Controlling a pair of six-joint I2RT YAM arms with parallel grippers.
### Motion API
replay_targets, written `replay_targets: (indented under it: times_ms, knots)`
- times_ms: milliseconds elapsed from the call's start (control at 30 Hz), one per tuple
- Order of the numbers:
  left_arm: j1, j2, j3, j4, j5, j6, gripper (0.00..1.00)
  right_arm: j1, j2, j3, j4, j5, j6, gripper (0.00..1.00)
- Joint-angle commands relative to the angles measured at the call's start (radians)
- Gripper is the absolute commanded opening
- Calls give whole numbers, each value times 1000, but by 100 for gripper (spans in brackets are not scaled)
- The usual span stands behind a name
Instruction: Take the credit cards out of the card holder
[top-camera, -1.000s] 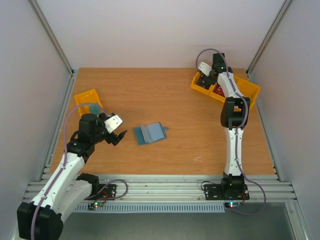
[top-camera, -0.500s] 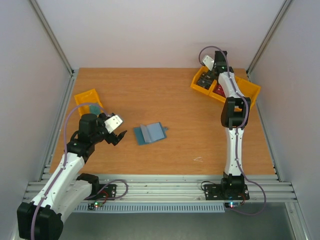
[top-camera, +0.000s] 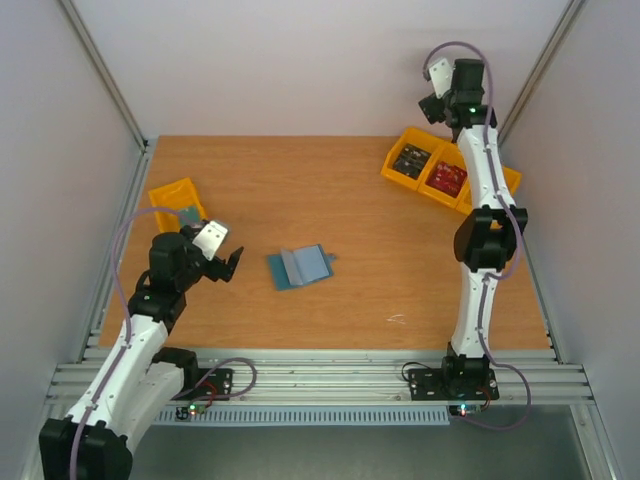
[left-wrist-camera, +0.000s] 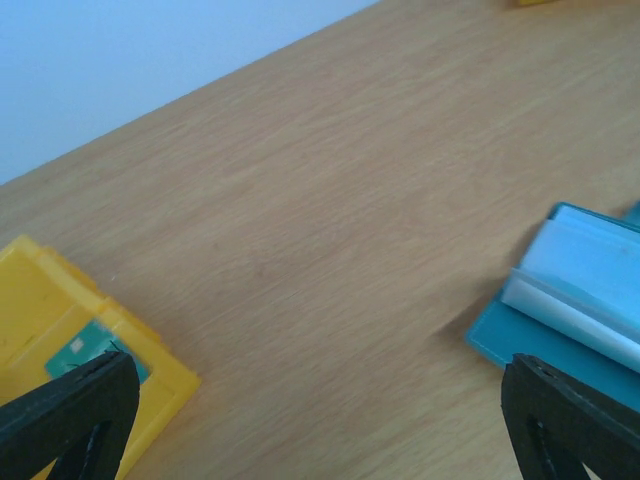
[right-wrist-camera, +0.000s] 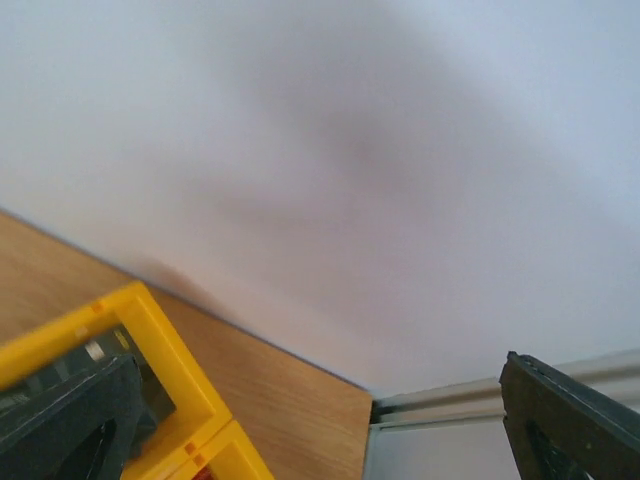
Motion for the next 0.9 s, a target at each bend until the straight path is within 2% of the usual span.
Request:
replay_targets:
  times_ms: [0, 67, 233, 367, 500, 700, 867]
  knots:
    - [32, -46, -51, 132, -90, -172, 99, 5, -186, -120, -33, -55, 240, 98]
    - [46, -61, -68, 152, -135, -229, 99, 5, -303, -288, 39, -116, 290, 98]
    - [80, -89, -102, 168, -266, -331, 100, 5, -650, -803, 358, -252, 376, 99]
    - [99, -103, -130, 173, -318, -362, 99, 5, -832, -1071, 458, -335, 448, 99]
    - [109, -108, -156, 187, -352, -430, 99, 5, -997, -1336, 572, -357, 547, 98]
    - [114, -100, -203, 232, -394, -456, 99, 5, -1142, -1583, 662, -324, 668, 99]
    - [114, -102, -211, 226, -326, -418, 99, 5, -1184, -1750, 763, -257, 764, 99]
